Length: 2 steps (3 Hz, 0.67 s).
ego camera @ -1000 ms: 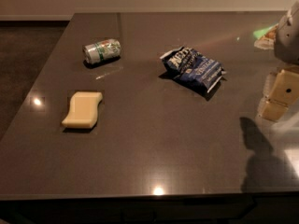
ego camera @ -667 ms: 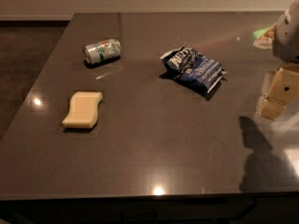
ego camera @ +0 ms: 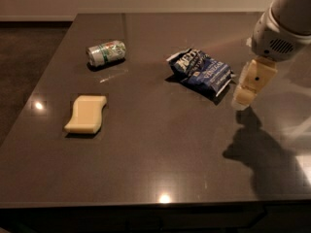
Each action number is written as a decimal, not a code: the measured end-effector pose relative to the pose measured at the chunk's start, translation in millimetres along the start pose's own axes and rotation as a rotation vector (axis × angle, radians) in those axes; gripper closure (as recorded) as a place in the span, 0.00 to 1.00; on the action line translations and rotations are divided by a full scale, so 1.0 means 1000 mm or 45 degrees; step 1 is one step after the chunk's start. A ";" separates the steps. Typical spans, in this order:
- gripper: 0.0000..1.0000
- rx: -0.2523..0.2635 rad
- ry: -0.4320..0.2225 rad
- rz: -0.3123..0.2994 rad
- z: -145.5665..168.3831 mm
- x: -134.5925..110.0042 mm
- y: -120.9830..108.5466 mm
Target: Pick blue chip bag
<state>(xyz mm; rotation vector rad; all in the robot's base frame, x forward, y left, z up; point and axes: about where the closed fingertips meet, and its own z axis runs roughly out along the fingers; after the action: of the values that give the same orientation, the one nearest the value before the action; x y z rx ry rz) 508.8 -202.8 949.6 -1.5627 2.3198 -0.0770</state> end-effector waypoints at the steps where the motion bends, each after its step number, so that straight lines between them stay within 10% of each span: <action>1: 0.00 0.019 -0.015 0.087 0.022 -0.009 -0.027; 2: 0.00 0.015 -0.034 0.164 0.045 -0.016 -0.054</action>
Offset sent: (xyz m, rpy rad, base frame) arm 0.1144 -0.0019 -0.0471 0.1041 0.0134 -0.1851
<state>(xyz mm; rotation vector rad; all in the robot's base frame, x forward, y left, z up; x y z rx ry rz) 576.6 -203.1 923.6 -1.3965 2.3883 -0.0385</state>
